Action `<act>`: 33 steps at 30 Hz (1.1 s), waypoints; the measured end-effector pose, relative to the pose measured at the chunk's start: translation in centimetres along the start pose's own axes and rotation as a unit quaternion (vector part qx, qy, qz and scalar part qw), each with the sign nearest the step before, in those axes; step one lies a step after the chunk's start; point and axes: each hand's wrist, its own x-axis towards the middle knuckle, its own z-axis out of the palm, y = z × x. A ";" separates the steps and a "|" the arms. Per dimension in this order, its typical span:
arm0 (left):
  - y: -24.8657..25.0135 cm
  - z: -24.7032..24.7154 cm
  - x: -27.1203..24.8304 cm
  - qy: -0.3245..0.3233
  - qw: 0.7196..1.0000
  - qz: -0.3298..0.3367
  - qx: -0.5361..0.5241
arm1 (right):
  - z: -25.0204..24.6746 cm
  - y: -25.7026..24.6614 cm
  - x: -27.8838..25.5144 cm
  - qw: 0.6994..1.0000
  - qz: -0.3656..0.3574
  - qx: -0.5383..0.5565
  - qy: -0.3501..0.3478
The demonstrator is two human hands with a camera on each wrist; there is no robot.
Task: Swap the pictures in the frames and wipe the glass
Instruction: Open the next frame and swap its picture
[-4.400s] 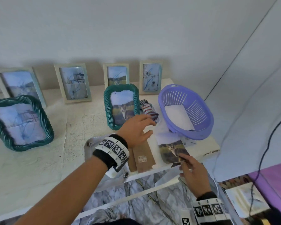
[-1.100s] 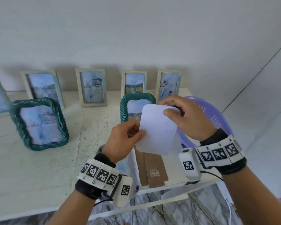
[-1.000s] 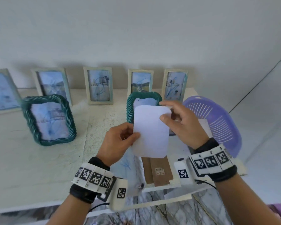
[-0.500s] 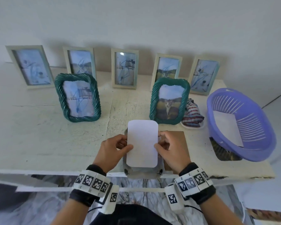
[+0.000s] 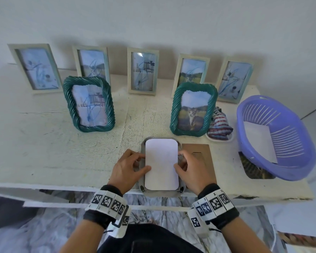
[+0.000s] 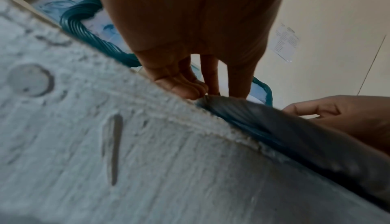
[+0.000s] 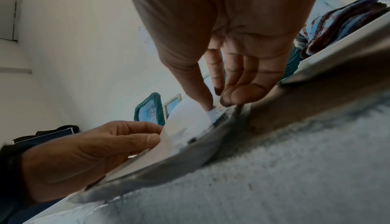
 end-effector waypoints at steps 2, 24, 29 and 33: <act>0.0 0.1 -0.1 0.001 1.000 -0.006 0.005 | 0.1 0.0 0.1 1.000 0.001 -0.012 -0.004; -0.4 0.2 0.1 -0.008 1.000 -0.013 0.014 | 1.2 0.7 0.4 0.997 -0.046 -0.055 0.034; -0.4 0.1 0.0 0.000 1.000 -0.010 -0.001 | 0.6 0.3 0.1 0.996 -0.053 -0.048 0.049; -0.6 -0.1 -0.3 0.007 0.999 -0.017 -0.032 | -0.6 0.6 -0.4 0.990 -0.023 -0.066 0.121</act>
